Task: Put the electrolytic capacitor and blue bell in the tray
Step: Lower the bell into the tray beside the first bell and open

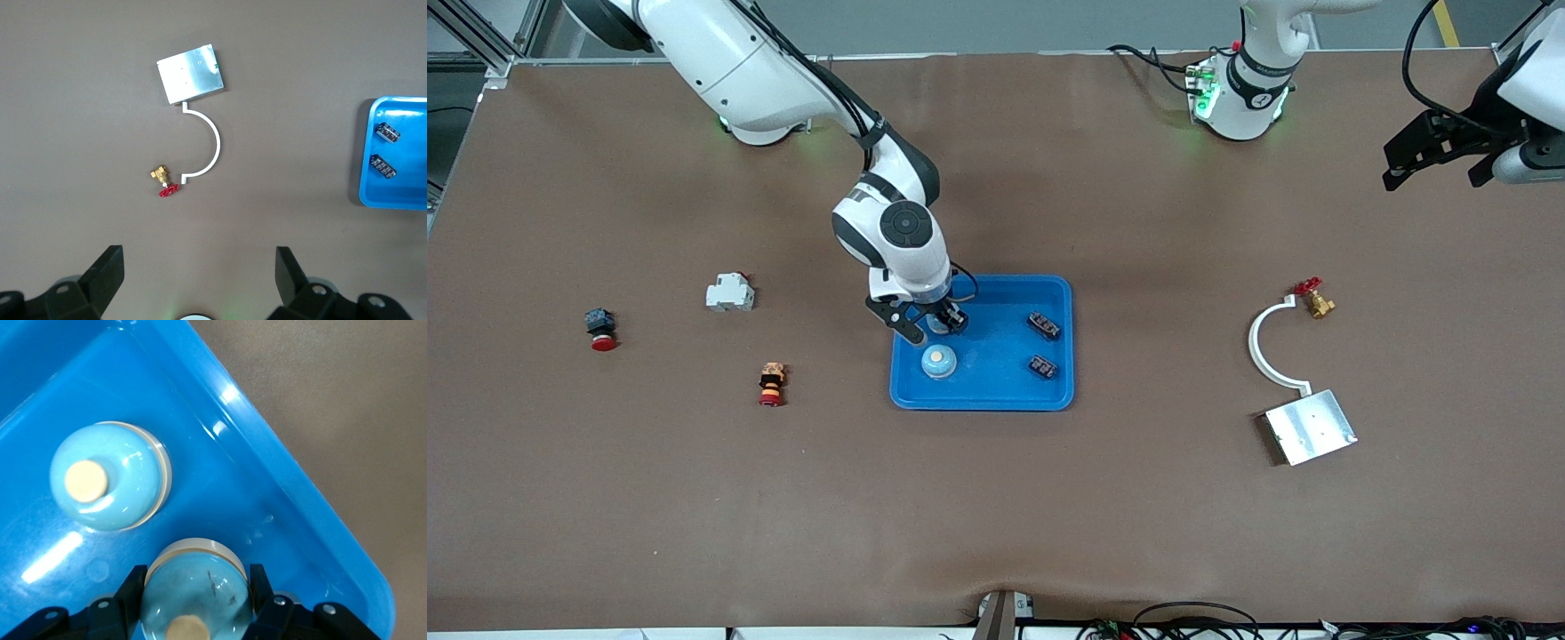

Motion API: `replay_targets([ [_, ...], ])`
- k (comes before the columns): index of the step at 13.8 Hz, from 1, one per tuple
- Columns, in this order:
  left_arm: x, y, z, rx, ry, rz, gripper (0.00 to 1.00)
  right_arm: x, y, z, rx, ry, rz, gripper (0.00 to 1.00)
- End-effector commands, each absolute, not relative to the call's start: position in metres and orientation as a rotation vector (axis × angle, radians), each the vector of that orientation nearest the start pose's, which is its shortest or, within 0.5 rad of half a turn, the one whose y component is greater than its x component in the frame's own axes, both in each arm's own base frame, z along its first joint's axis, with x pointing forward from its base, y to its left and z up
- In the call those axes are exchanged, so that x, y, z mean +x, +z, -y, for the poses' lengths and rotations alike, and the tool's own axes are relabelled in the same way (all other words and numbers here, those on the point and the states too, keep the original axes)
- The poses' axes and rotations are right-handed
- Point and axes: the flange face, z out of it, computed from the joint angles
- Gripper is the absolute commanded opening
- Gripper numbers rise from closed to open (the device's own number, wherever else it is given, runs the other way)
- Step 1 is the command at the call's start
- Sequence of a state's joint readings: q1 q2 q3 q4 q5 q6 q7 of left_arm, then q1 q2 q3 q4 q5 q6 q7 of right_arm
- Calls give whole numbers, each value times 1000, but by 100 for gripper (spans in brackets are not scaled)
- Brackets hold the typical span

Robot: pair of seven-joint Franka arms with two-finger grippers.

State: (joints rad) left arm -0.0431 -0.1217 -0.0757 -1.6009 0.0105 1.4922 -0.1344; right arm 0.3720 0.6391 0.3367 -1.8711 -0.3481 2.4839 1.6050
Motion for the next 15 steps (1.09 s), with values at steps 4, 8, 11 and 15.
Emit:
replay_targets([
  [4,503,673,68,-3136,-17,7,100,489,186,-415,-2938,-88,-1046,0],
  [8,502,675,66,-3126,-26,2,100,488,184,-415,-2944,-85,-1044,0],
  [11,502,675,63,-3124,-22,12,100,483,181,-417,-2963,-81,-1030,0],
  [15,501,676,62,-3126,-24,12,100,478,180,-421,-2970,-78,-1016,0],
])
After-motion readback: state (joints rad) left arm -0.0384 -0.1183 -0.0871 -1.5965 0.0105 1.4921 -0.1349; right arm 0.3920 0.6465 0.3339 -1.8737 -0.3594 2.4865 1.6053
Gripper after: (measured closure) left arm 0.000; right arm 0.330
